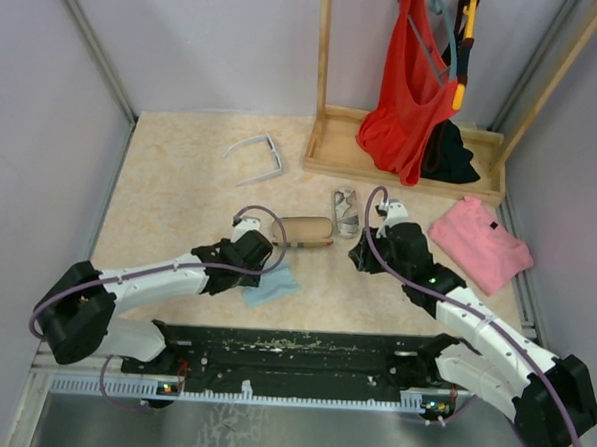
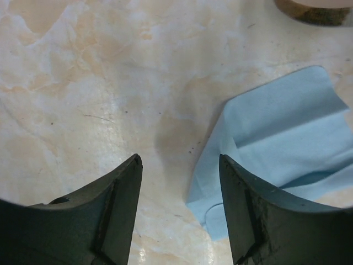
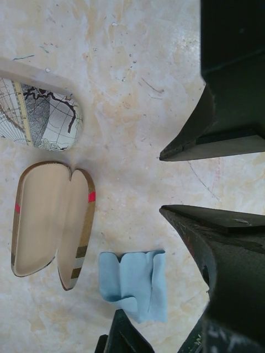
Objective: Organize the sunglasses
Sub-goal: Adjust the glasses cleaning cloth at the center of the board.
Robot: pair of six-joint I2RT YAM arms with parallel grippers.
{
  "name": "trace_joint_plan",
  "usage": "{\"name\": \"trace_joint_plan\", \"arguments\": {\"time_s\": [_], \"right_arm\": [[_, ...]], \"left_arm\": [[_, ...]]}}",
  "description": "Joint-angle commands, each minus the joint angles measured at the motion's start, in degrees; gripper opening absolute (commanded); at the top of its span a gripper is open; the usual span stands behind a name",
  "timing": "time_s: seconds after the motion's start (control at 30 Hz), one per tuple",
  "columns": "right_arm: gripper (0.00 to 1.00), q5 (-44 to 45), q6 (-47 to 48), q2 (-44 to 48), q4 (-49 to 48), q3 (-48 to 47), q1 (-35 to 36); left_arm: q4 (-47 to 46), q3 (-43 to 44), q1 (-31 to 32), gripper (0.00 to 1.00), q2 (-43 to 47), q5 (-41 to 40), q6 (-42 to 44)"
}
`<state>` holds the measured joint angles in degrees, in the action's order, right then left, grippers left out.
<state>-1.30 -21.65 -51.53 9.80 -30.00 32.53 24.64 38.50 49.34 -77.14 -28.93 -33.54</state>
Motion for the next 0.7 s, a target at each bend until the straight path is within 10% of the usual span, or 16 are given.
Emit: {"name": "trace_joint_plan", "arguments": {"time_s": [0.0,0.67], "right_arm": [[0.38,-0.8,-0.1,-0.4,-2.9,-0.6,0.4],[0.38,-1.2,0.2,-1.6,-3.7,-0.5,0.4]], "left_arm": [[-5.8,-2.0,-0.1,0.66,4.0,5.8,3.7],[1.6,0.6,-0.1,0.63,-2.7,0.4,-1.2]]}}
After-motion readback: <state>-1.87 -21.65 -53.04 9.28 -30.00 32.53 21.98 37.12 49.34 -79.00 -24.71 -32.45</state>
